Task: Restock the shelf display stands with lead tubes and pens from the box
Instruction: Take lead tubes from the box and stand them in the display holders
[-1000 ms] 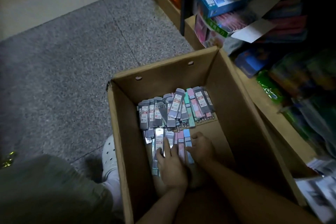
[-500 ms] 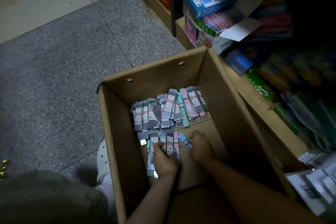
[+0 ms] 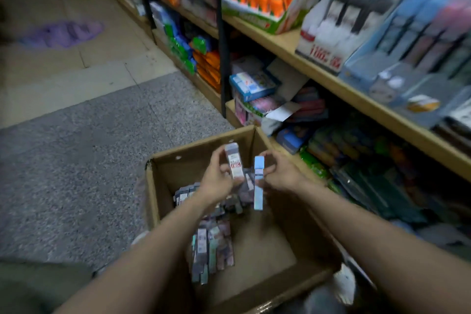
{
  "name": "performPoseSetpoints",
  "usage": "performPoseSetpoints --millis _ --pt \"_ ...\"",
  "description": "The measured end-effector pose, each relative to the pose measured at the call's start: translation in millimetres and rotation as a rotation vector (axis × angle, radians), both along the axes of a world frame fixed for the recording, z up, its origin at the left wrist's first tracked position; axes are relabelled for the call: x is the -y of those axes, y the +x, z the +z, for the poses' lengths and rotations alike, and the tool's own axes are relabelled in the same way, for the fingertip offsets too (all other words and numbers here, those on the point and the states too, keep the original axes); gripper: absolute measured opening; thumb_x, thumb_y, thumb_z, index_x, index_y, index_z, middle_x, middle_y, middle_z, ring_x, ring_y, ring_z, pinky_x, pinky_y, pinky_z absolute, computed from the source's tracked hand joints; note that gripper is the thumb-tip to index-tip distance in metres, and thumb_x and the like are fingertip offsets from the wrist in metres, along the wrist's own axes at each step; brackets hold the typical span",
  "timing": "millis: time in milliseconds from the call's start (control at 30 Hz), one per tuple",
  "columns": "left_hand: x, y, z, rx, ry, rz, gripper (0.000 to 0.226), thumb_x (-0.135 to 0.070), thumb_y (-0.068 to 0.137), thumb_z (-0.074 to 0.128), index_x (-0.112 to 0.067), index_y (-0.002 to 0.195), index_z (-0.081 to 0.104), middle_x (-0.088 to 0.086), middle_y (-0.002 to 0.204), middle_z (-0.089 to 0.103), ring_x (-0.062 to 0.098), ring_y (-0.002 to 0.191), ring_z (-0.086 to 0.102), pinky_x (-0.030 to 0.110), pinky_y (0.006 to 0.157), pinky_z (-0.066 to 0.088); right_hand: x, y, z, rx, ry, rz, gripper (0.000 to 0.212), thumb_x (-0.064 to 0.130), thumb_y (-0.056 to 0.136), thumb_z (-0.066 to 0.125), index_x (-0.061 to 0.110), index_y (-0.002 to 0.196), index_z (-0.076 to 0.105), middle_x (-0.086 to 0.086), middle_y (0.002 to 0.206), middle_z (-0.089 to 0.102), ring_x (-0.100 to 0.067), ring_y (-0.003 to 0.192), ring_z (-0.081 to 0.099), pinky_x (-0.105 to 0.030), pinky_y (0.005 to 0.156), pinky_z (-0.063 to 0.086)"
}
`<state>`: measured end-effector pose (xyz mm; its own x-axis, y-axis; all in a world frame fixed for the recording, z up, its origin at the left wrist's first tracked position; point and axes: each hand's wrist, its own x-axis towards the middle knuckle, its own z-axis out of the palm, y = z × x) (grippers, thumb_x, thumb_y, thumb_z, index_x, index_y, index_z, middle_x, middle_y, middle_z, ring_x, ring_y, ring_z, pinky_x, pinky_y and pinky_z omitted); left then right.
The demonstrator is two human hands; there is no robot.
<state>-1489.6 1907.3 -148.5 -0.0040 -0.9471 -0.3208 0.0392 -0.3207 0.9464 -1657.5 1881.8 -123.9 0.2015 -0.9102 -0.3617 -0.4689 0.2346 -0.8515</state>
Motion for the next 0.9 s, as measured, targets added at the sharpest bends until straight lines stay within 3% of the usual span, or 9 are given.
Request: performPoseSetpoints --millis 67,133,267,433,600,733,800,900 --pt "19.5 0.6 44.8 0.061 -0.128 -0.15 0.083 0.016 0.08 0.063 -0.05 0.122 0.035 0.014 0.105 0.067 0.017 0.082 0.068 0.032 0.062 0.055 3.3 -10.3 50.7 -0.003 -0.101 -0.02 0.054 -0.01 0.076 0.07 0.013 0.115 0.041 -0.001 0.058 0.06 -0.012 0.051 0.058 -0.032 0.055 0.052" --pt "35.3 -3.5 84.8 0.175 -0.292 -0.27 0.089 0.016 0.078 0.066 -0.038 0.137 0.028 0.015 0.105 0.066 0.015 0.082 0.067 0.029 0.066 0.054 0.1 -24.7 97.5 -0.018 -0.213 -0.064 0.056 -0.005 0.076 0.073 0.024 0.115 0.044 -0.005 0.071 0.063 -0.019 0.062 0.063 -0.041 0.06 0.058" --pt "49.4 -23.6 149.8 0.204 -0.444 -0.438 0.089 0.014 0.078 0.068 -0.042 0.135 0.028 0.016 0.103 0.065 0.024 0.085 0.069 0.028 0.066 0.058 -15.6 -55.7 164.8 -0.119 -0.473 -0.097 0.057 0.006 0.075 0.077 0.036 0.112 0.047 -0.004 0.08 0.067 -0.013 0.067 0.066 -0.026 0.055 0.053" --pt "49.9 -60.0 178.5 0.155 -0.513 -0.526 0.086 0.008 0.08 0.069 -0.042 0.137 0.03 0.011 0.103 0.069 0.023 0.089 0.072 0.03 0.066 0.057 -30.8 -96.8 207.0 -0.259 -0.613 -0.217 0.055 0.016 0.073 0.082 0.045 0.104 0.048 0.002 0.078 0.067 -0.007 0.063 0.068 -0.031 0.063 0.058" --pt "59.0 -107.4 189.3 0.07 -0.536 -0.595 0.088 0.006 0.08 0.071 -0.042 0.14 0.027 0.01 0.102 0.07 0.026 0.091 0.07 0.038 0.08 0.057 -33.5 -148.5 246.4 -0.376 -0.737 -0.381 0.053 0.024 0.071 0.086 0.038 0.108 0.05 0.003 0.072 0.067 -0.002 0.061 0.066 -0.025 0.059 0.054" --pt "70.7 -136.2 197.5 -0.057 -0.547 -0.596 0.083 0.005 0.079 0.072 -0.053 0.126 0.036 0.006 0.099 0.072 0.021 0.088 0.072 0.033 0.071 0.059 -30.6 -184.4 275.5 -0.482 -0.879 -0.508 0.043 0.022 0.076 0.082 0.031 0.102 0.049 0.004 0.083 0.063 0.003 0.059 0.065 -0.012 0.046 0.048" --pt "78.0 -146.0 201.0 -0.123 -0.545 -0.574 0.081 0.004 0.078 0.073 -0.054 0.121 0.037 0.008 0.104 0.071 0.019 0.088 0.072 0.031 0.069 0.058 -28.4 -198.0 283.4 -0.56 -0.91 -0.546 0.039 0.024 0.079 0.08 0.029 0.101 0.049 0.005 0.085 0.063 0.0 0.06 0.066 -0.017 0.049 0.052" --pt "90.4 -152.7 207.6 -0.185 -0.559 -0.525 0.083 0.003 0.079 0.073 -0.058 0.12 0.036 0.009 0.111 0.069 0.018 0.093 0.072 0.036 0.076 0.059 -19.3 -207.4 285.7 -0.599 -0.897 -0.573 0.034 0.026 0.081 0.078 0.027 0.099 0.049 0.003 0.085 0.064 -0.012 0.069 0.069 -0.035 0.063 0.058"
